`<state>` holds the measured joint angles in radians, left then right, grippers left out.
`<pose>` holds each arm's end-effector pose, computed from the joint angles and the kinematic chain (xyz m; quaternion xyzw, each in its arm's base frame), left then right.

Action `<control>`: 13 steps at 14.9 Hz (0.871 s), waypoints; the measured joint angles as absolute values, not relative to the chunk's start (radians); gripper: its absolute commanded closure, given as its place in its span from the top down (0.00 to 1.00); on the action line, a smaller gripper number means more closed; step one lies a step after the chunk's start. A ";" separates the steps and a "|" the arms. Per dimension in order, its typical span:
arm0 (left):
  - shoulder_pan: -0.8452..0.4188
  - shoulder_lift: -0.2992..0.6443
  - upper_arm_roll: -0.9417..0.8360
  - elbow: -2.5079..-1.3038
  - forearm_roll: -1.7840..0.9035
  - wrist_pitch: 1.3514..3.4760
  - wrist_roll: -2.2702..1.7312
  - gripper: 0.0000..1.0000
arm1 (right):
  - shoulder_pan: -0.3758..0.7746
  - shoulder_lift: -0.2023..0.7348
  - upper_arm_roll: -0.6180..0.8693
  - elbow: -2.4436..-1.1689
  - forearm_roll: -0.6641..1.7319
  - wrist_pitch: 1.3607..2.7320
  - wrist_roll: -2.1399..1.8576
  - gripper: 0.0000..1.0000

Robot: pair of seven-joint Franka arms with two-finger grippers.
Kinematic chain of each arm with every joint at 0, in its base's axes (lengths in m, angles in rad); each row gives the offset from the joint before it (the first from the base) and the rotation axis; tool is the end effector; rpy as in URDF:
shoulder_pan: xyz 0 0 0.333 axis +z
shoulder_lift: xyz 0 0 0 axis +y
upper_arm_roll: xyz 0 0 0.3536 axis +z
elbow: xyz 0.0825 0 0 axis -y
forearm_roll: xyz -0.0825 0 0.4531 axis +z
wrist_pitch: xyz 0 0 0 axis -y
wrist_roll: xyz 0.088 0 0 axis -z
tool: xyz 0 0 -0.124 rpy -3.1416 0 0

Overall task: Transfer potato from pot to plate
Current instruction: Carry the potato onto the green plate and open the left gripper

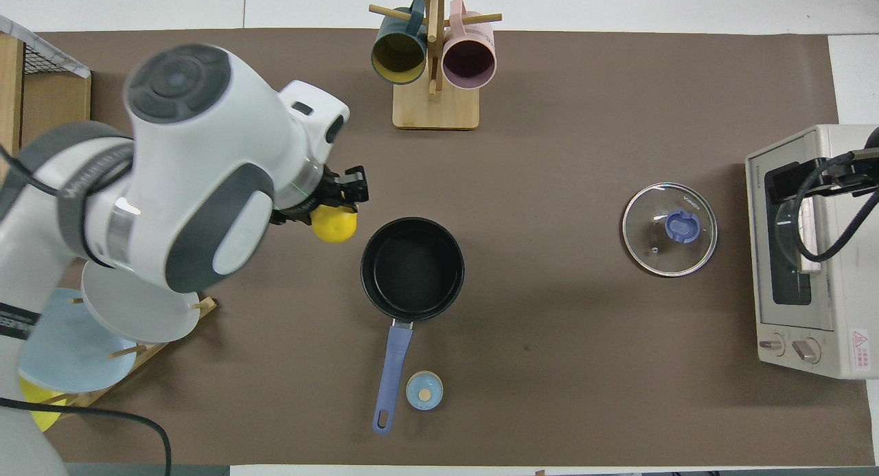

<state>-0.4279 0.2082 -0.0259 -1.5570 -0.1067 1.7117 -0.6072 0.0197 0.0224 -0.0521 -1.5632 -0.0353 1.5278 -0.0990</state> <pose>0.6207 -0.3143 0.5275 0.9944 0.0856 -0.0510 0.0342 0.6249 -0.0244 0.6317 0.9989 0.0330 -0.0300 0.0163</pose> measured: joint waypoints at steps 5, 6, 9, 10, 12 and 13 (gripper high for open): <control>-0.205 0.342 -0.024 -1.386 -0.107 1.681 -0.310 0.00 | 0.019 0.005 -0.053 -1.563 -0.035 1.525 -0.096 1.00; -0.172 0.364 -0.024 -1.383 -0.107 1.706 -0.264 0.00 | 0.018 -0.001 -0.054 -1.563 -0.035 1.522 -0.096 1.00; -0.132 0.438 -0.024 -1.383 -0.107 1.806 -0.216 0.00 | 0.007 -0.008 -0.057 -1.564 -0.035 1.507 -0.095 1.00; -0.131 0.460 -0.024 -1.384 -0.106 1.835 -0.216 0.00 | -0.001 -0.008 -0.058 -1.564 -0.035 1.507 -0.095 1.00; -0.131 0.499 -0.024 -1.386 -0.102 1.882 -0.216 0.00 | -0.006 -0.008 -0.058 -1.565 -0.035 1.507 -0.095 1.00; -0.131 0.521 -0.025 -1.387 -0.091 1.905 -0.215 0.00 | -0.006 -0.008 -0.058 -1.565 -0.035 1.507 -0.095 1.00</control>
<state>-0.1307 0.5205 -0.0245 -1.3871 -0.0912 1.9051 -0.2146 -0.0063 -0.0080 -0.0576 -1.5647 -0.0352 1.5068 -0.0951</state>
